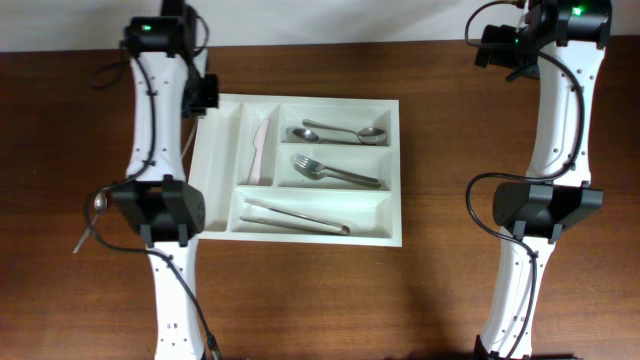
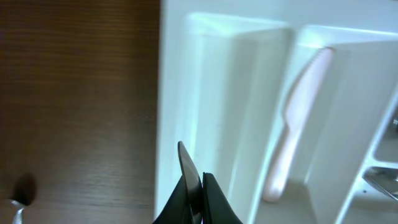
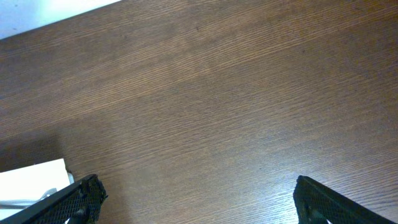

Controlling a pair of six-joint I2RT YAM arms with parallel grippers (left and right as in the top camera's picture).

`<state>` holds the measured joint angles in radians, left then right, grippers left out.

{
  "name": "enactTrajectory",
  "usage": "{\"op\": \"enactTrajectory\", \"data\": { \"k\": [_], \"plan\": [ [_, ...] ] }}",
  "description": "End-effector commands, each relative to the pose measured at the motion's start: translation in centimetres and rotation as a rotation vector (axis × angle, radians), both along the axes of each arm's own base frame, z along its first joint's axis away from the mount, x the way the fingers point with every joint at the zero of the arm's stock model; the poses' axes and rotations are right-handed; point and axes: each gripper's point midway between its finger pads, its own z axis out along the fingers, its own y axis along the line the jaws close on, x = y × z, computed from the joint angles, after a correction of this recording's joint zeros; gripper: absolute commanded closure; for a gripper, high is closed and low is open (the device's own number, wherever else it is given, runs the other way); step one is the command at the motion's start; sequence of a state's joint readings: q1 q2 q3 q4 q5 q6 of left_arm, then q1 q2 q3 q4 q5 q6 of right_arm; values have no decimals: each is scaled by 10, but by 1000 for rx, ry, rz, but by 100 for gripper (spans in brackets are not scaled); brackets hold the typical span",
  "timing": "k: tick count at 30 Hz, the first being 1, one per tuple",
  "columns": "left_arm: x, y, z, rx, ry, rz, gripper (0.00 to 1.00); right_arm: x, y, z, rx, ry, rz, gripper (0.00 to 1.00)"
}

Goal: Pack container
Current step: 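Lift the small spoon and lower it into the left compartment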

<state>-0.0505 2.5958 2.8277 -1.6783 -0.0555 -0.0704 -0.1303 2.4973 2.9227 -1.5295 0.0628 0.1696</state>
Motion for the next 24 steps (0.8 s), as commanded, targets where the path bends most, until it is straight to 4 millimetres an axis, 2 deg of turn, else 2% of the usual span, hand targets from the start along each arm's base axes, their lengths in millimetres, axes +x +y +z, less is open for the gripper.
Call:
{"op": "enactTrajectory", "data": {
  "k": [1, 6, 7, 9, 12, 18, 22, 24],
  "plan": [
    [1, -7, -21, 0, 39, -28, 98, -1, 2, 12, -3, -27, -3, 1],
    [0, -10, -30, -4, 57, -21, 96, -1, 2, 12, -3, -27, -3, 1],
    [1, -9, -30, -4, 56, -20, 91, -1, 2, 12, -3, -27, -3, 1],
    [1, -9, -30, -4, 56, -21, 76, -1, 2, 12, -3, -27, -3, 1],
    [1, -11, -30, -8, 56, -22, 66, -1, 2, 12, -3, -27, -3, 1],
    [3, -10, -29, -2, 48, -22, 65, -1, 2, 12, -3, -27, -4, 1],
    [0, 6, -27, 26, 54, 4, 63, -1, 2, 12, -3, -27, -3, 1],
    [-1, 24, -25, 44, 52, 82, 62, -1, 2, 12, -3, -27, -3, 1]
  ]
}}
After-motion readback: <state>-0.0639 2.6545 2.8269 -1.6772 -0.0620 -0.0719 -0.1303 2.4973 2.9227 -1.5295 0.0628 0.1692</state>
